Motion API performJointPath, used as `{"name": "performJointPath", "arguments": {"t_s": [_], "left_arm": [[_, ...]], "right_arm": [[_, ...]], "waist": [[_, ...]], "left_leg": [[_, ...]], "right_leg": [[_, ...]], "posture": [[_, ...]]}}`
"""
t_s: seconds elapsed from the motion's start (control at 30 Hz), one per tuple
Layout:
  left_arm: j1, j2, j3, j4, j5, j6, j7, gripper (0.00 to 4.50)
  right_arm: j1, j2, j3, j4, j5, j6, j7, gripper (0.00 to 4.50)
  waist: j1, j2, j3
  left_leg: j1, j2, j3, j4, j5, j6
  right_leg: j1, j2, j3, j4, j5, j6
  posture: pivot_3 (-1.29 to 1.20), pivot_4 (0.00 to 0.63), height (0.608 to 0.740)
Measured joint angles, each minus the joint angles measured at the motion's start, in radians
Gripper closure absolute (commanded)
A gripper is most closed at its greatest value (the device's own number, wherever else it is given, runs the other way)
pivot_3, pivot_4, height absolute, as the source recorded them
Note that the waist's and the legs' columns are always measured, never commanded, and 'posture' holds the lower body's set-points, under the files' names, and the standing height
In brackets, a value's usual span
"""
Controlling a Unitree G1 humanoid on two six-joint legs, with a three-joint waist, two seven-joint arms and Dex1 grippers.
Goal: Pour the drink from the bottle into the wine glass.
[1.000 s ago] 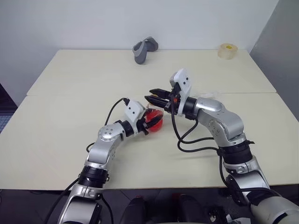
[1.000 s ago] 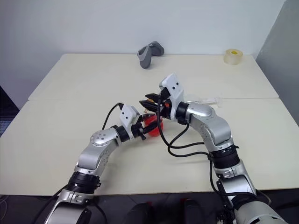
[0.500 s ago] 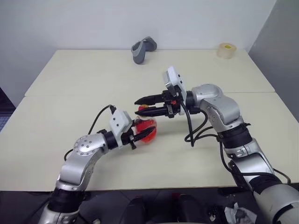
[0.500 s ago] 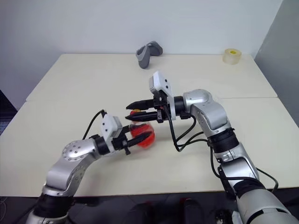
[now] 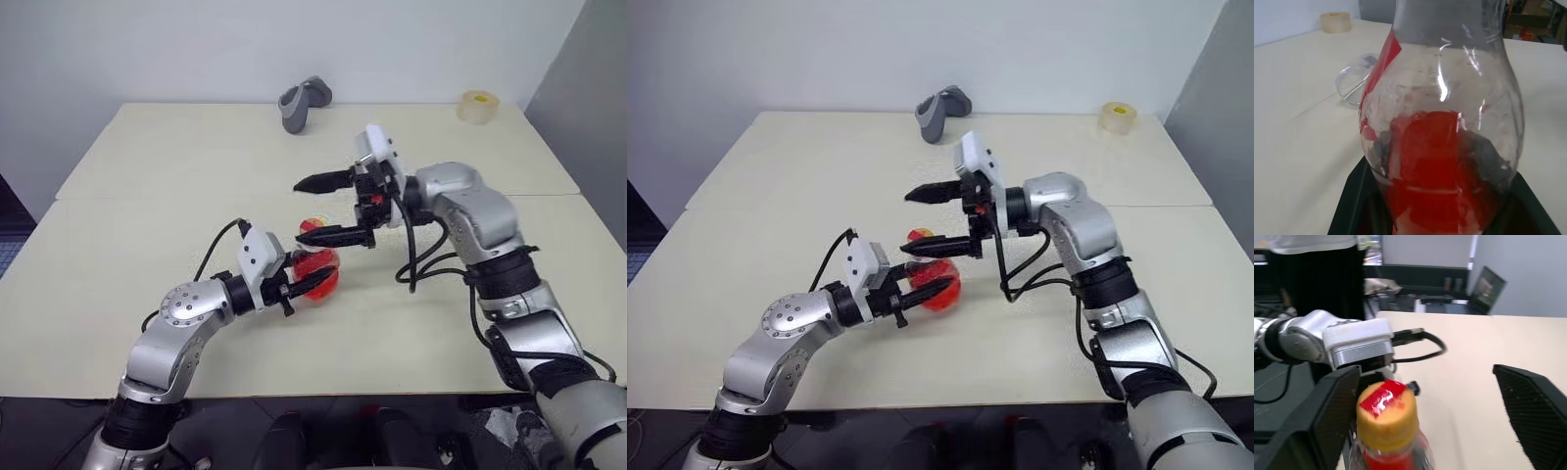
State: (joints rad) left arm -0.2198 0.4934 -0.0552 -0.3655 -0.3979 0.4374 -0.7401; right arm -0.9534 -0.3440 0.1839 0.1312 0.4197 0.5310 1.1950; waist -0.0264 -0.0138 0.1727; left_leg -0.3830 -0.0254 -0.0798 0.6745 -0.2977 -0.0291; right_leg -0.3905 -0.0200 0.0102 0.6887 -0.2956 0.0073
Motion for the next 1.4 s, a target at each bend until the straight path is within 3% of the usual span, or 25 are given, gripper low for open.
{"name": "performJointPath", "arguments": {"t_s": [0.17, 0.33, 0.8, 0.9, 1.13, 1.17, 1.4], "left_arm": [[-0.050, -0.042, 0.024, 0.053, 0.015, 0.014, 0.087, 2.96], [-0.145, -0.090, 0.020, 0.153, 0.054, 0.001, 0.135, 2.96], [-0.246, -0.168, 0.000, 0.300, 0.117, -0.083, 0.141, 3.03], [-0.256, -0.168, 0.001, 0.319, 0.125, -0.098, 0.140, 3.03], [-0.268, -0.166, 0.003, 0.345, 0.131, -0.104, 0.140, 3.03], [-0.268, -0.165, 0.003, 0.345, 0.131, -0.104, 0.140, 3.03], [-0.264, -0.161, 0.013, 0.336, 0.130, -0.101, 0.140, 3.08]], "right_arm": [[0.088, -0.024, -0.062, -0.160, 0.026, 0.129, -0.160, 0.00], [0.107, 0.026, -0.088, -0.269, 0.033, 0.214, -0.348, 0.00], [0.100, 0.141, -0.081, -0.239, -0.025, 0.214, -0.595, 0.00], [0.100, 0.149, -0.076, -0.232, -0.037, 0.204, -0.606, 0.59], [0.099, 0.158, -0.042, -0.210, -0.045, 0.193, -0.595, 3.09], [0.097, 0.158, -0.042, -0.206, -0.045, 0.191, -0.592, 3.27], [0.074, 0.154, -0.037, -0.171, -0.045, 0.170, -0.558, 3.27]], "waist": [[0.001, 0.000, 0.000], [-0.002, 0.000, 0.000], [-0.002, 0.000, 0.000], [-0.002, 0.000, 0.000], [-0.003, 0.000, 0.000], [-0.003, 0.000, 0.000], [-0.003, 0.000, 0.000]], "left_leg": [[0.000, 0.000, 0.000, 0.000, 0.000, 0.000], [0.000, 0.000, 0.001, 0.000, 0.002, -0.003], [0.000, 0.000, 0.002, 0.000, 0.002, -0.004], [0.000, 0.000, 0.001, 0.000, 0.002, -0.003], [0.000, 0.000, 0.002, 0.000, 0.002, -0.003], [0.000, 0.000, 0.002, 0.000, 0.002, -0.003], [0.000, 0.000, 0.002, 0.000, 0.002, -0.003]], "right_leg": [[0.000, 0.000, 0.000, 0.001, 0.000, 0.000], [0.000, 0.000, 0.000, 0.001, 0.000, 0.000], [-0.001, 0.000, 0.001, 0.001, 0.000, 0.000], [-0.001, 0.000, 0.001, 0.001, 0.000, 0.000], [-0.001, 0.000, 0.001, 0.000, 0.000, 0.000], [-0.001, 0.000, 0.001, 0.001, 0.000, 0.000], [-0.001, 0.000, 0.001, 0.001, 0.000, 0.000]], "posture": [[0.00, 0.150, 0.740], [0.00, 0.150, 0.740], [0.00, 0.150, 0.740], [0.00, 0.150, 0.740], [0.00, 0.150, 0.740], [0.00, 0.150, 0.740], [0.00, 0.150, 0.740]]}}
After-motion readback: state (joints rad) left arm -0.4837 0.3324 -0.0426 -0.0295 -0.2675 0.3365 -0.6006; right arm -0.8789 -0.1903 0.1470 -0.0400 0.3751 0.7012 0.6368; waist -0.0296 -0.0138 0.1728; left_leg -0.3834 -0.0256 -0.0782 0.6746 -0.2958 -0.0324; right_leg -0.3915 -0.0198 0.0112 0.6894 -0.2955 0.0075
